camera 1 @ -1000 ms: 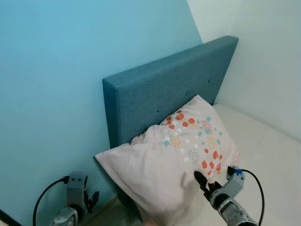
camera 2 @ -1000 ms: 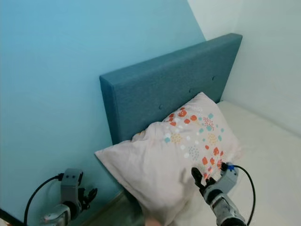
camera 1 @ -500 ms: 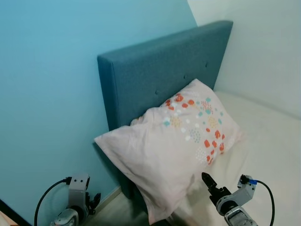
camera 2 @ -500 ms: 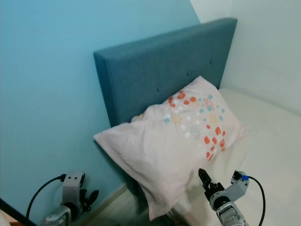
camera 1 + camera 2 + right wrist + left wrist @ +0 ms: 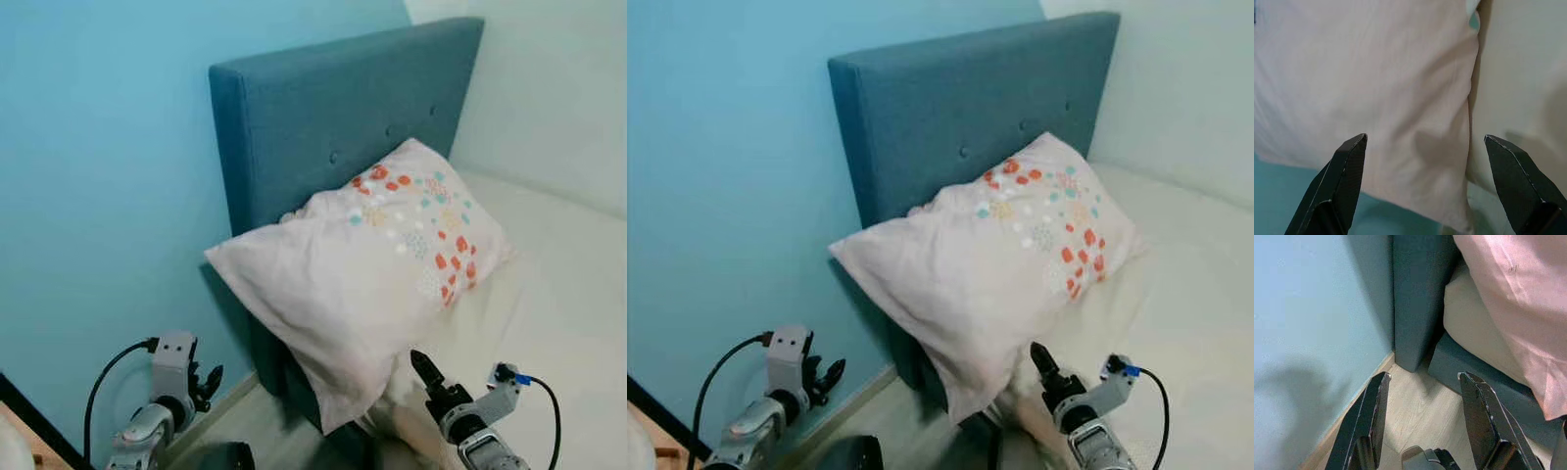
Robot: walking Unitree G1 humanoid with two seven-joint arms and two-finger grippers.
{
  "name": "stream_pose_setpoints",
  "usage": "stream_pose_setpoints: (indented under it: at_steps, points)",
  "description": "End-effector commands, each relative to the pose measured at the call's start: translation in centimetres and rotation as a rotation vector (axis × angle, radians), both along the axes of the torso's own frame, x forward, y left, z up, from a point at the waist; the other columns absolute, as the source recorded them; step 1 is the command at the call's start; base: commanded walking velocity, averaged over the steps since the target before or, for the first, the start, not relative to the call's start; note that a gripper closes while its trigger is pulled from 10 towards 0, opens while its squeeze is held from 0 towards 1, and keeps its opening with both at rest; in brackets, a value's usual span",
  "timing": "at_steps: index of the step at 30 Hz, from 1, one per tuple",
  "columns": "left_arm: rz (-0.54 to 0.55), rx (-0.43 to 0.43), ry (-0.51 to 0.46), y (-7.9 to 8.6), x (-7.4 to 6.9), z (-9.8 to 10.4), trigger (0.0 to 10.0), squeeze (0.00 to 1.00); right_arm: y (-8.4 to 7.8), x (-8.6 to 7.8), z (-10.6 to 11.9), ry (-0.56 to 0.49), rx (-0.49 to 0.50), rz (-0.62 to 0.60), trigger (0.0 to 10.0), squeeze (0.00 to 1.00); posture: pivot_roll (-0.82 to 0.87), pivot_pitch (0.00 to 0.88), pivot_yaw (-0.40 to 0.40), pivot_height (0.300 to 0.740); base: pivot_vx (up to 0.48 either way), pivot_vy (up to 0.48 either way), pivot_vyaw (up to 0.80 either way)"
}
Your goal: Clean up the room
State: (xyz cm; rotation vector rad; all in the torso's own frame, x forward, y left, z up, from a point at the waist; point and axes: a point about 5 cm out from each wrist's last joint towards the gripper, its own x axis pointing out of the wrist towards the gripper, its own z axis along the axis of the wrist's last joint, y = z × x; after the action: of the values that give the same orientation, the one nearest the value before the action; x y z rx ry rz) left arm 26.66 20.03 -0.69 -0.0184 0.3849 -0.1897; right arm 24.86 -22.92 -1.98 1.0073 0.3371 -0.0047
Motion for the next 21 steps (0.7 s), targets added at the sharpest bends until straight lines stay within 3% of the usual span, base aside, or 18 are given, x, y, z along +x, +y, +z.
stream_pose_setpoints:
  at_steps: [1, 8, 17, 21]
  points:
    - [-0.021, 0.010, -0.010, -0.2, -0.1, 0.1, 10.0, 0.00, 0.4, -0.1, -0.1, 0.004, 0.000, 0.016, 10.0, 0.00, -0.02, 0.015, -0.035, 0.535, 0.000, 0.000, 0.00]
    - [-0.050, 0.008, -0.017, -0.3, -1.1, -0.2, 10.0, 0.00, -0.1, -0.4, -0.2, 0.000, -0.001, 0.000, 10.0, 0.00, -0.01, 0.047, -0.024, 0.515, 0.000, 0.000, 0.00]
    - [-0.092, -0.015, -0.063, -1.5, -1.1, 0.4, 10.0, 0.00, -2.1, 1.5, 2.2, -0.113, -0.024, -0.059, 10.0, 0.00, 0.00, 0.103, -0.009, 0.490, 0.000, 0.000, 0.00]
    - [-0.103, -0.027, -0.089, -1.9, -0.9, 1.2, 10.0, 0.00, -1.7, 2.7, 3.4, -0.168, -0.031, -0.014, 10.0, 0.00, 0.00, 0.122, -0.001, 0.490, 0.000, 0.000, 0.00]
